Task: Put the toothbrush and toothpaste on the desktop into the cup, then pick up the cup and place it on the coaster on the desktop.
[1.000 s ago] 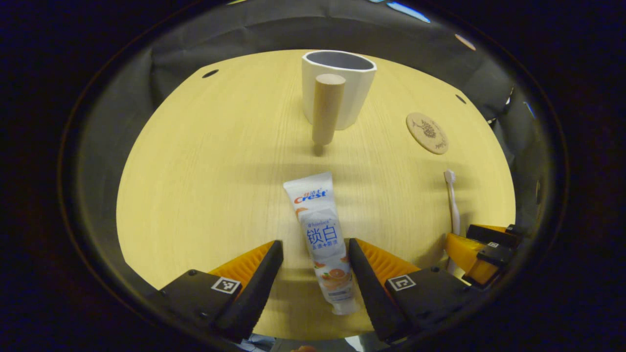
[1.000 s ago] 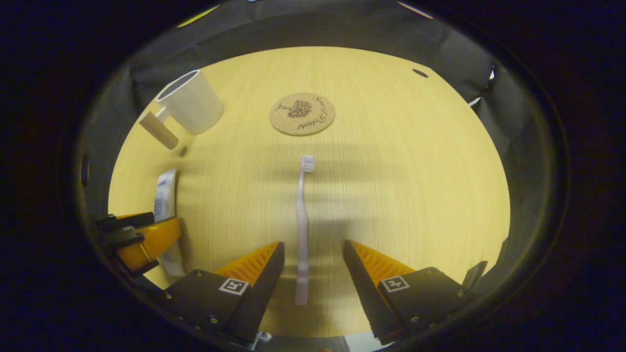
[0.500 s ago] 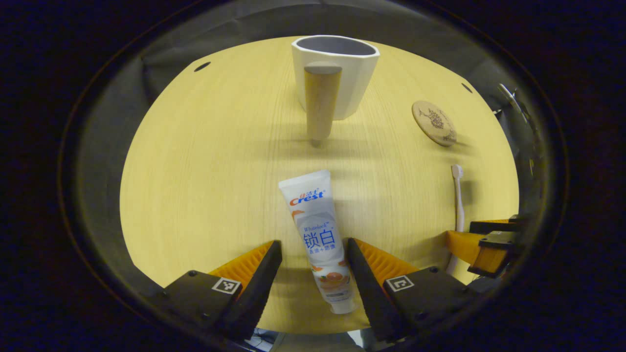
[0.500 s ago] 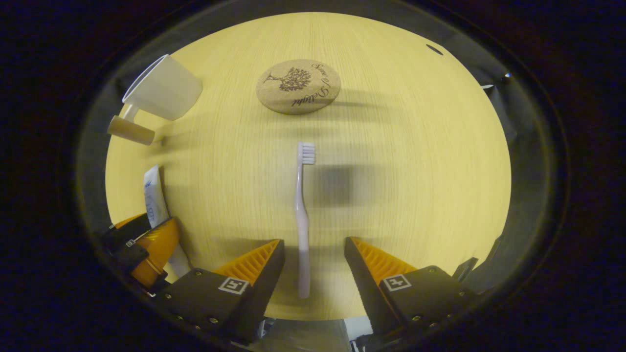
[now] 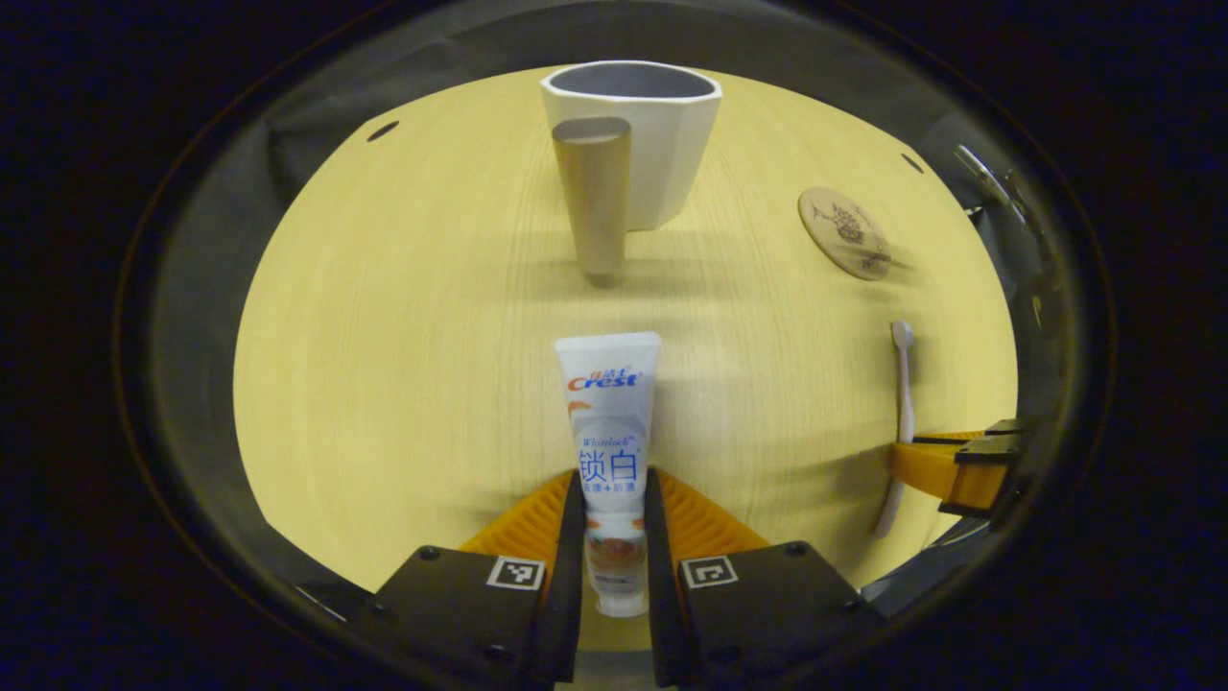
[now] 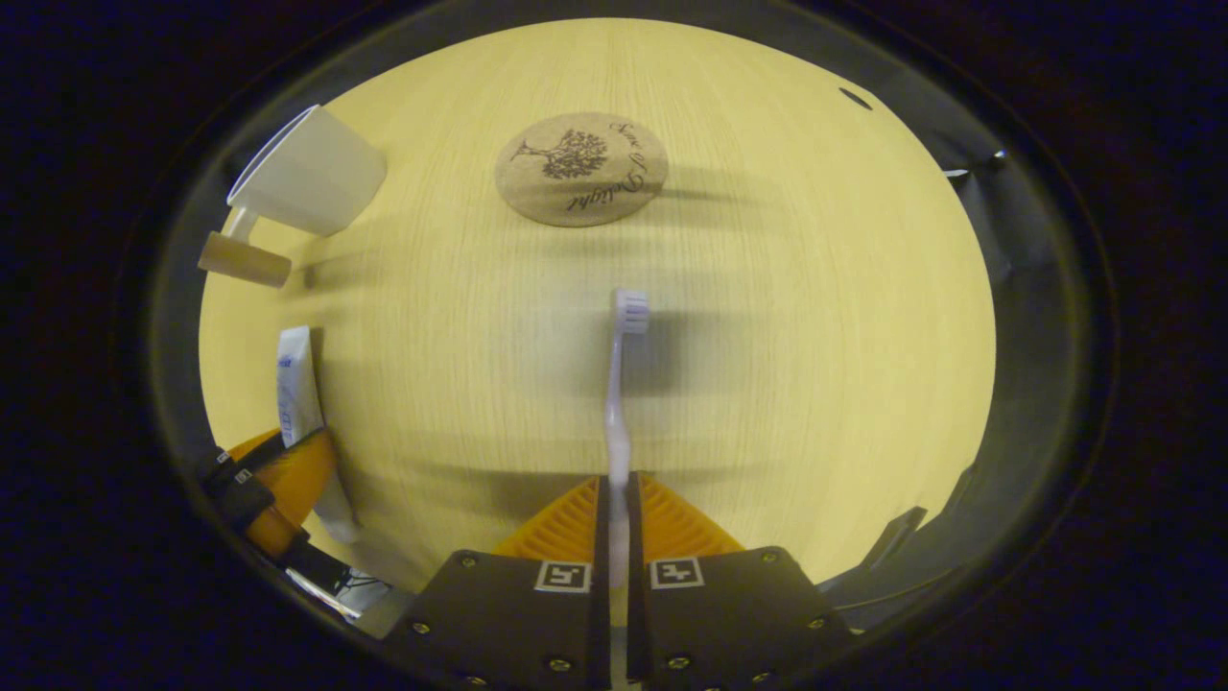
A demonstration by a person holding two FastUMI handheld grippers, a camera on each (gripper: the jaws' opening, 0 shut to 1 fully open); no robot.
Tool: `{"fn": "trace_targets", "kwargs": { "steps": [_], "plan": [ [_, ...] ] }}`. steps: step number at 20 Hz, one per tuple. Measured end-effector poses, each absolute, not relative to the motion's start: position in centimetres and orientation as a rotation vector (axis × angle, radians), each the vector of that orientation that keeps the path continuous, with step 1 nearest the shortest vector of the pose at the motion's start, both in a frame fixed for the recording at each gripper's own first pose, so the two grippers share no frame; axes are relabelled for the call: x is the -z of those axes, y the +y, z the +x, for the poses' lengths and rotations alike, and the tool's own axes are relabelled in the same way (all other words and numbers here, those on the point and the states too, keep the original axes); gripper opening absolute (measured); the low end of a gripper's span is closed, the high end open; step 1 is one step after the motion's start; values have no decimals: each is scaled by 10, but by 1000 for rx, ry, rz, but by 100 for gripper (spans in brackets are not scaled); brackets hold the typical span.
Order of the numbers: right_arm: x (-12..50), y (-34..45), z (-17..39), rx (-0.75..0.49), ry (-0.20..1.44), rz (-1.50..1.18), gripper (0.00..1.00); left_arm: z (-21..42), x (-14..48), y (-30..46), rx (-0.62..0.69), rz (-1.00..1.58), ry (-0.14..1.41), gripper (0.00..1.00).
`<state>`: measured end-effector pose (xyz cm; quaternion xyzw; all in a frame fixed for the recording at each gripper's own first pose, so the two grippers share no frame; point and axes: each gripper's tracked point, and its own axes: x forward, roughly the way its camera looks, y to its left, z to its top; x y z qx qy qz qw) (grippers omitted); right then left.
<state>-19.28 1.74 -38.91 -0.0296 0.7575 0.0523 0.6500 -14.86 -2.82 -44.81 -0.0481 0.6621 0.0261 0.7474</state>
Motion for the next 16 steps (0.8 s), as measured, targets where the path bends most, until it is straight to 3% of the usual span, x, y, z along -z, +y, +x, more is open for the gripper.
{"fn": "trace_targets", "kwargs": {
  "steps": [1, 8, 16],
  "plan": [
    [390, 18, -193, -118, 1718, -63, 8, -147, 447, -27, -59, -108, 1438, 29],
    [391, 18, -189, -118, 1711, -53, 8, -159, 432, -28, -82, -225, 1451, 29],
    [391, 18, -188, -135, 1715, -57, 7, -133, 340, -13, -97, -305, 1331, 28]
  ]
}}
